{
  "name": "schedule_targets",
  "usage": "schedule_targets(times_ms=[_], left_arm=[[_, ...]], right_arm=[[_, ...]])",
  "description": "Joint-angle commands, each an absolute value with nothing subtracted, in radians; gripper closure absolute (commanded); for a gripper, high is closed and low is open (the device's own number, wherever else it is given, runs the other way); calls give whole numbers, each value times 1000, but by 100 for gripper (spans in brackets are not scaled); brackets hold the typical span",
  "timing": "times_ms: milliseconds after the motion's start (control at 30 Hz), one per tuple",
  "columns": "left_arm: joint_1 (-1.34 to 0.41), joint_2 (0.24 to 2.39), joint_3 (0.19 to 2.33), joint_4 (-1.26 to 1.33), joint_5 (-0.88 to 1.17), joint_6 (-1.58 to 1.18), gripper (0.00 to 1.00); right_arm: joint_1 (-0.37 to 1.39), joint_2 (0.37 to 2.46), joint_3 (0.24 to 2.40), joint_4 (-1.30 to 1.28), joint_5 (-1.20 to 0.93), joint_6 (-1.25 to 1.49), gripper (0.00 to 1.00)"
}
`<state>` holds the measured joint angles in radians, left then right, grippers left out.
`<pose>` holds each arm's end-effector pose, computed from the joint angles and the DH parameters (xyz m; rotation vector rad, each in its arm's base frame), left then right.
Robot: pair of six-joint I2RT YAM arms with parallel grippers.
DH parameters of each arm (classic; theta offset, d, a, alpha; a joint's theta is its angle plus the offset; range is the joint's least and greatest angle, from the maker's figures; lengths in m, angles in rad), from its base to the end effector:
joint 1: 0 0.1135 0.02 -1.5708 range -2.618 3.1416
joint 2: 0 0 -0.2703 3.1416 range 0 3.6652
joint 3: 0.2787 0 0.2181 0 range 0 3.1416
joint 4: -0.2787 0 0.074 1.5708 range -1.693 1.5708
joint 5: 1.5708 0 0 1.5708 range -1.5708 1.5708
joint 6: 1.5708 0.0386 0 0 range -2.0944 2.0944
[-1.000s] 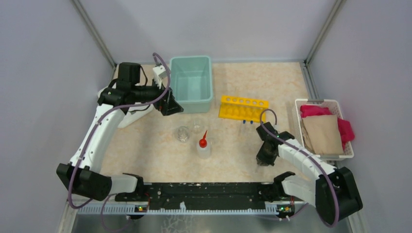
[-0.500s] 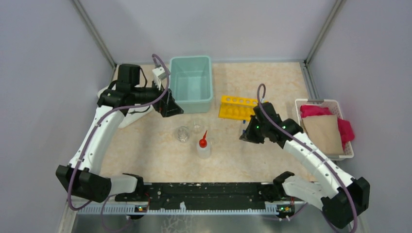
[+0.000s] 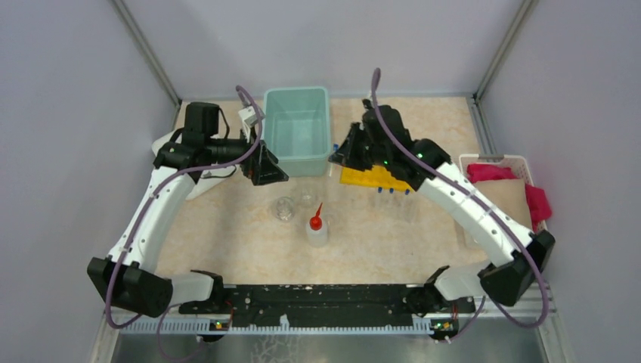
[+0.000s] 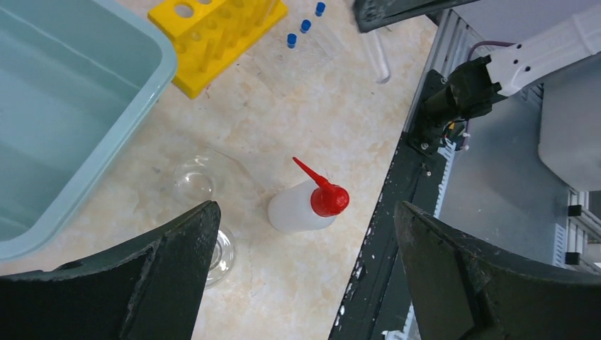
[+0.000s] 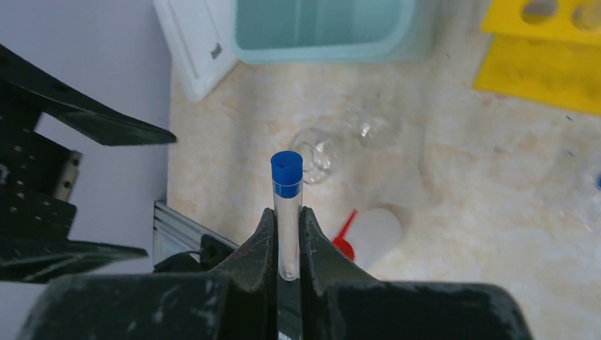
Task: Organize the chemistry lab equipment
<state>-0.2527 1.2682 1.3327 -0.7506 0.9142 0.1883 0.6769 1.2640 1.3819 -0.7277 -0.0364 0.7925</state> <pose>0.2057 -0.0847 0.3831 0.9276 1.9233 -1.0540 0.1798 0.1463 0.3910 0.1119 2.3140 0.8408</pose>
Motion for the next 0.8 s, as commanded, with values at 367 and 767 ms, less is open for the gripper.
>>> schedule_targets(times_ms=[367, 767], left_arm=[[-252, 1300, 1312, -659, 1000, 120, 4], [-252, 1333, 1316, -648, 979, 106, 21]], right_arm=[[866, 1617, 1729, -470, 20, 827, 100], [885, 1634, 1737, -480, 7, 837, 100]])
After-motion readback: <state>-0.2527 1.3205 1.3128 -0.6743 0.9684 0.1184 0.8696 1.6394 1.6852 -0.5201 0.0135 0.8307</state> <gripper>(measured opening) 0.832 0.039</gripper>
